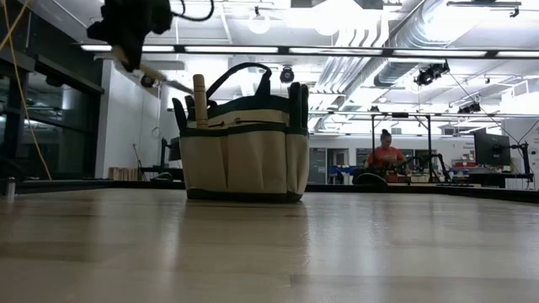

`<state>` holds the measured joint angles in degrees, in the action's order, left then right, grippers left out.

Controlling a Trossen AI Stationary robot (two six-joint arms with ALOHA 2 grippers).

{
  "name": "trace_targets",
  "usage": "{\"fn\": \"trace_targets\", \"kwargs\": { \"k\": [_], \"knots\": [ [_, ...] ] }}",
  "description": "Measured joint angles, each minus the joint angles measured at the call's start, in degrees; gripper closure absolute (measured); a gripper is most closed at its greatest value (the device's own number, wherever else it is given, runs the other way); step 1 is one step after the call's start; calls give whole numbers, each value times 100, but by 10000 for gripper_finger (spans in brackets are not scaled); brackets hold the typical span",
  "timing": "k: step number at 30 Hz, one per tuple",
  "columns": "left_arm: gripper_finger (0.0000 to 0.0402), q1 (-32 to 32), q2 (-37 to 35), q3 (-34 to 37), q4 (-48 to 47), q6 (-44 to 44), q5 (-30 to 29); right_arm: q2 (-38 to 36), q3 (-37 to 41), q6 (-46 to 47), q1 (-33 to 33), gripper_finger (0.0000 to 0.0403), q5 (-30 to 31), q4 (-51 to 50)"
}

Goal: Pick & Place Garden tools in Gardening bag
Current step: Put the light brown trowel into the light brown gardening bag

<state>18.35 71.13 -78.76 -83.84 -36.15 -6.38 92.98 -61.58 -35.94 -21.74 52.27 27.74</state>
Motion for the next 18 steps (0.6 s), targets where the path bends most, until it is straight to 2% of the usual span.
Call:
{"fn": "trace_targets", "kwargs": {
  "k": [7,18],
  "knots": [
    [337,-1,0,-328,756,552,827,169,0,-1703,95,180,-139,338],
    [337,-5,306,-337,2565,603,2705,1243,-2,-5329,354,180,-94,2653]
  ]
}}
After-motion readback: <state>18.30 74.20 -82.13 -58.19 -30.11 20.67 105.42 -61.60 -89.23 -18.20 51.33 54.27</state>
